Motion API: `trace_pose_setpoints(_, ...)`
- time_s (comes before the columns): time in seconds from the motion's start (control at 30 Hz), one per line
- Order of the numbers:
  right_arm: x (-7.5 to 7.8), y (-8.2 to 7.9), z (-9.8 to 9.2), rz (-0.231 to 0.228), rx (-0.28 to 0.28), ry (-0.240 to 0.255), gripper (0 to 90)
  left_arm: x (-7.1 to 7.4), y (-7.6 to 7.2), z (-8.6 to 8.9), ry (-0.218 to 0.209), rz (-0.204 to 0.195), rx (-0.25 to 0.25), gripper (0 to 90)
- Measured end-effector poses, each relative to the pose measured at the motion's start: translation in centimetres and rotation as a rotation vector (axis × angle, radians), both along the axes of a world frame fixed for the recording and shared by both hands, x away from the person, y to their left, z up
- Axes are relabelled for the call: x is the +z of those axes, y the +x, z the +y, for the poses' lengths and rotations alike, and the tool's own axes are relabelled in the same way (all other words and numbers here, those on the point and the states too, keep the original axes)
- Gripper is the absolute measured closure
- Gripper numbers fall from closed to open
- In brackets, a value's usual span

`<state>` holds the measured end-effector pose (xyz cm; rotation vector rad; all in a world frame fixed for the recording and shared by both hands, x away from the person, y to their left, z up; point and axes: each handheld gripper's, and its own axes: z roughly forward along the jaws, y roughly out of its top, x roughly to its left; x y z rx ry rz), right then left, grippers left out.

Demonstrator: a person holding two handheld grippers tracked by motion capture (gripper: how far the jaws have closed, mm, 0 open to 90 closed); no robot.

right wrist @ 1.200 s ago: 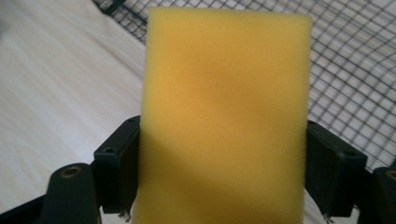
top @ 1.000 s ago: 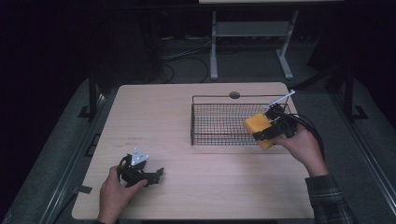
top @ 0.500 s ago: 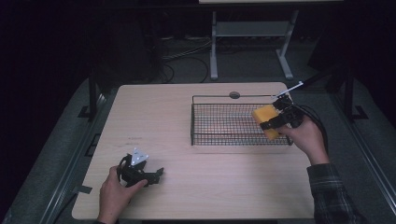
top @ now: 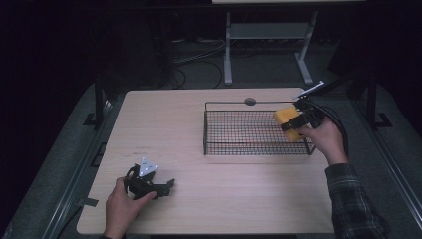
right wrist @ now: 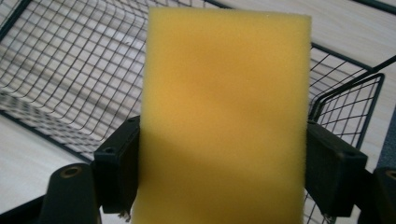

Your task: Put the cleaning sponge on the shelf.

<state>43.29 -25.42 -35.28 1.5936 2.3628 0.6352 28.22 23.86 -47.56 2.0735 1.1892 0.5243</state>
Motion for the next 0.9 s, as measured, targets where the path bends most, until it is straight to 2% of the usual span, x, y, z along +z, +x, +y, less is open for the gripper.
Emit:
trace_pose_setpoints(0.33,-1.3,1.7,-0.7,0.018,-0.046,-0.017,23.1,0.0,0.0,0.0,0.0,0.0,0.0,13.3)
trace_pose_setpoints(0.9,-3.9,2.5,-1.3,0.061,-0.076,-0.014,22.9,0.0,0.0,0.0,0.0,0.0,0.0,13.3)
